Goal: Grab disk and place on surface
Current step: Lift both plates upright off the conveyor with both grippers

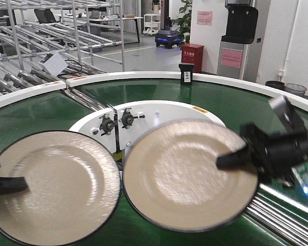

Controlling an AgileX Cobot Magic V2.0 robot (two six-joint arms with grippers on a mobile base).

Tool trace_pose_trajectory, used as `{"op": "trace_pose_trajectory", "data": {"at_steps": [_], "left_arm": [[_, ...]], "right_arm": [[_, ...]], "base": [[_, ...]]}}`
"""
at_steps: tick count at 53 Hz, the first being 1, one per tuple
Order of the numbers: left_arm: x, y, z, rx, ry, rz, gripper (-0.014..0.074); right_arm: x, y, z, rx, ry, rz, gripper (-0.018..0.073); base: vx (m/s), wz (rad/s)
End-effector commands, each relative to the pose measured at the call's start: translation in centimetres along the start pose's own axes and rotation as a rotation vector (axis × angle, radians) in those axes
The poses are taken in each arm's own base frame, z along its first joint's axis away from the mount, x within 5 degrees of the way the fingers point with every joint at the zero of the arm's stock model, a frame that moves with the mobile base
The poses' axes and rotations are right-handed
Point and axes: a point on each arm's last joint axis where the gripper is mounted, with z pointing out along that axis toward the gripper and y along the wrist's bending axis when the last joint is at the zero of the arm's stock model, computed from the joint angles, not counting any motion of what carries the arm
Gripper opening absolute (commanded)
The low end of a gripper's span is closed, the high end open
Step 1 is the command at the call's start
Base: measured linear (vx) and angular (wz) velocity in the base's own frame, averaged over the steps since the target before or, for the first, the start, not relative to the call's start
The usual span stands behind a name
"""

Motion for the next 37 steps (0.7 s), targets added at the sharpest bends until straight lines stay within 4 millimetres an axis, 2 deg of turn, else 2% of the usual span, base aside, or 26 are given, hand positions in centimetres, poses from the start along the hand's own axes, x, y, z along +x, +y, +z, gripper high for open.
{"op": "trace_pose_trajectory", "data": {"at_steps": [1, 6, 12, 20, 37], "left_arm": [[0.2, -3.2, 0.1, 0.12, -0.027, -0.091, -0.0001], [1.5, -4.5, 1.3, 0.132, 0.007, -0.123, -0.0001], [2.9, -5.8, 2.3, 0.145, 0.042, -0.177, -0.0001], [4.0, -6.9, 3.2, 0.139, 0.037, -0.192, -0.0001], [4.1, -7.0, 3.3, 0.132, 0.022, -0.185, 0.0001]], "right_arm": [[-1.5, 5.3, -1.7, -0.148, -0.099, -0.001, -0.0008], [-2.0, 7.4, -0.9, -0.193, -0.075, -0.007, -0.0008], [-2.4, 8.0, 0.3, -0.216, -0.053, 0.047, -0.0008], [-2.5, 7.5, 1.0, -0.217, -0.034, 0.078, -0.0008], [-2.6, 7.5, 1.0, -0.22, -0.038, 0.08, -0.0008]], "base": [[0.0, 0.0], [0.0, 0.0], [0.0, 0.0], [0.0, 0.0], [0.0, 0.0]]}}
